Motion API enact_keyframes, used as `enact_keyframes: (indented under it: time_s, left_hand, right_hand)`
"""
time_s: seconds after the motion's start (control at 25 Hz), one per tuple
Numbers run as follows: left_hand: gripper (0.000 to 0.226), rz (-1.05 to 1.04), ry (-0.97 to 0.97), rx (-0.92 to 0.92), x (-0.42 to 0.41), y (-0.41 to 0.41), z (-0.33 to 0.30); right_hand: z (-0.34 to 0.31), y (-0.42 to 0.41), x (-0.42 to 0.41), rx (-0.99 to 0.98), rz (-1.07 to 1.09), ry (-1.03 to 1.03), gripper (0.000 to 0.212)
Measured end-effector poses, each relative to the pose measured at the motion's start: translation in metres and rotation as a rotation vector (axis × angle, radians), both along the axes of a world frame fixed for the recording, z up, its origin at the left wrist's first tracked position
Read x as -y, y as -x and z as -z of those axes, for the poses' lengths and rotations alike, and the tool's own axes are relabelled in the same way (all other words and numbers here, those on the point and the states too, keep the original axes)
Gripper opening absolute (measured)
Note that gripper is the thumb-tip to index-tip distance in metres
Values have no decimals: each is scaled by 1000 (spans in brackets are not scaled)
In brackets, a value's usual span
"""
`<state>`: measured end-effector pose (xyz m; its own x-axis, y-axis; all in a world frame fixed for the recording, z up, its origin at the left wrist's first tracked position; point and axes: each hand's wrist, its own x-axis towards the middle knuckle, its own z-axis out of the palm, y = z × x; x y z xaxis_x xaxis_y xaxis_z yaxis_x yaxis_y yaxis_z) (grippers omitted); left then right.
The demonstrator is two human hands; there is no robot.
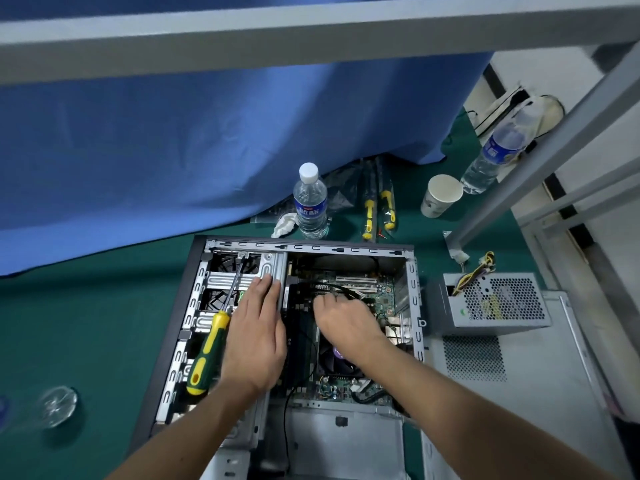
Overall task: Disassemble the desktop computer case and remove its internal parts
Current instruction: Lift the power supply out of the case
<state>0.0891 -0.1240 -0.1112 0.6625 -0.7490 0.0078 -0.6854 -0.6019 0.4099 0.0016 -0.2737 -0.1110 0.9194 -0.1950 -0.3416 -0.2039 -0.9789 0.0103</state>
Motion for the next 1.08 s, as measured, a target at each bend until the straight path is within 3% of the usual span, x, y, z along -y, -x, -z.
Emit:
enact_keyframes:
  time_s: [0.24, 0.56, 0.72, 0.84, 1.08]
  left_hand:
    - [56, 16, -6, 5, -1, -1, -1]
    - [56, 43, -25, 22, -2, -1, 0]
    - [58, 36, -68, 33, -2, -1, 3]
    - [59, 46, -70, 68, 1, -3, 4]
    - [60, 43, -110, 66, 0, -3, 2]
  right_hand:
    - [-2, 25, 23, -87, 22, 16, 27]
    - [7, 10, -17, -33, 272, -116, 41]
    - [9, 7, -3, 34, 485, -213, 16]
    - [10, 14, 8, 25, 557, -105, 21]
    - [13, 15, -1, 27, 631, -125, 23]
